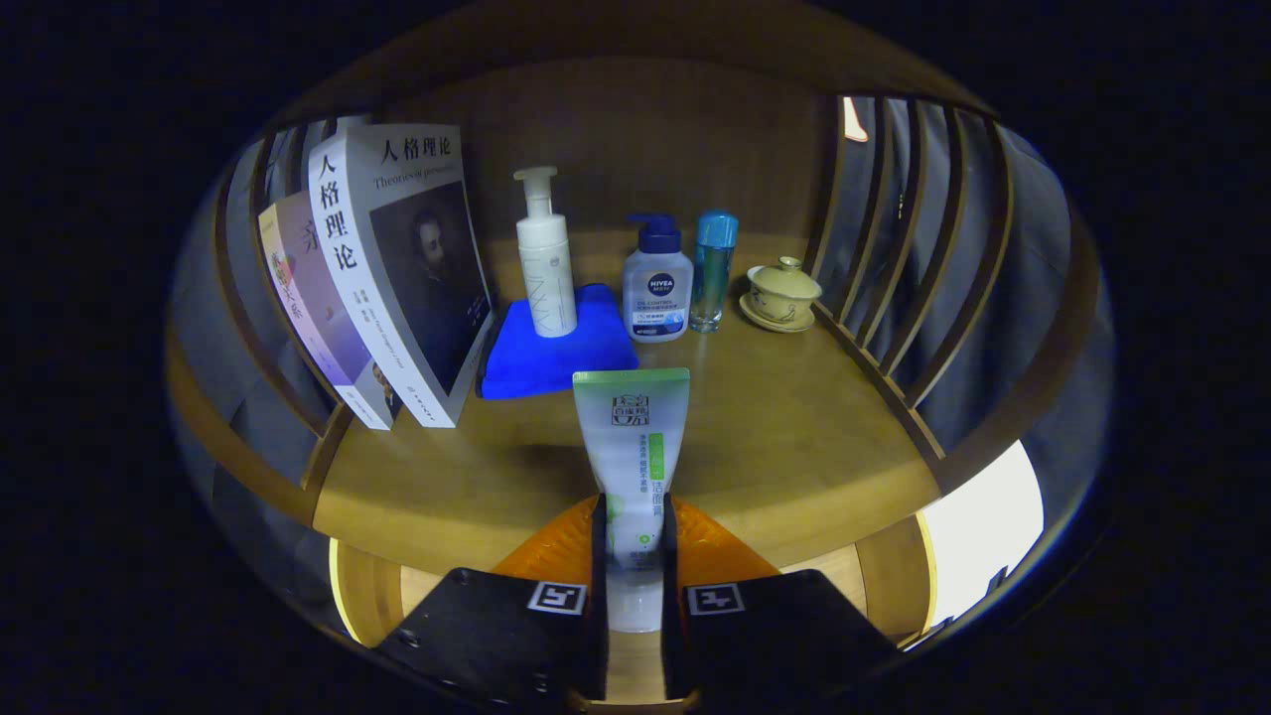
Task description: Pull open the drawer, take out the items inside it, and place them on the countertop above the cabinet.
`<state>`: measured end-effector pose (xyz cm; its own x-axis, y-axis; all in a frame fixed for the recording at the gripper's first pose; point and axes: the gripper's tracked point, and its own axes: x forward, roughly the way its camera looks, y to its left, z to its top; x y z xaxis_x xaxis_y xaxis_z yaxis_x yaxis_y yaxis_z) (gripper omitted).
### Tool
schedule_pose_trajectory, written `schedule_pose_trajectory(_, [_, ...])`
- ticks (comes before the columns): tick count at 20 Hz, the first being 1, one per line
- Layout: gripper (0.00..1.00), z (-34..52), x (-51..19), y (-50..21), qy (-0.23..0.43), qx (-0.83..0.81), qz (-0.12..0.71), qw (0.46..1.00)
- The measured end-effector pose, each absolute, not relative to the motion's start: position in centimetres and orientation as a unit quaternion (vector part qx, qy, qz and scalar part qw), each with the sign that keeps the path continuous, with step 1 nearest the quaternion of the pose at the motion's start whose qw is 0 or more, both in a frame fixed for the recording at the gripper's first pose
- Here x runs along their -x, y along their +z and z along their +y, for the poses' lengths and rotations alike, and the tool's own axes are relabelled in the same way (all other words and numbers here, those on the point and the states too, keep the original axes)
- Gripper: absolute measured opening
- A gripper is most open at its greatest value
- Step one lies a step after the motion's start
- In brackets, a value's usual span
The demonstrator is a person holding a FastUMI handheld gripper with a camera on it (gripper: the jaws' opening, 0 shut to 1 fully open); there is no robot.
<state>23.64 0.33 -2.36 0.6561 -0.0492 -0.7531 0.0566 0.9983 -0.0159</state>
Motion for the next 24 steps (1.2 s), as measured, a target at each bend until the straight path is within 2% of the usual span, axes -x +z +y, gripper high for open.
schedule_pose_trajectory(1, [0.27,0.7,-24.0,-2.8,-0.019,-0.004,0.418,0.908])
schedule_pose_trajectory(4, [0.3,1.3,-25.1,-3.6,0.009,-0.007,0.416,0.909])
schedule_pose_trajectory(7, [0.36,0.9,-25.3,-3.0,0.011,0.003,0.399,0.917])
schedule_pose_trajectory(12, [1.0,0.4,-24.9,0.2,0.001,0.008,0.34,0.94])
schedule_pose_trajectory(18, [1.0,0.7,-19.8,5.6,-0.005,0.04,0.25,0.967])
schedule_pose_trajectory(24, [1.0,0.6,-11.9,6.9,-0.026,0.039,0.198,0.979])
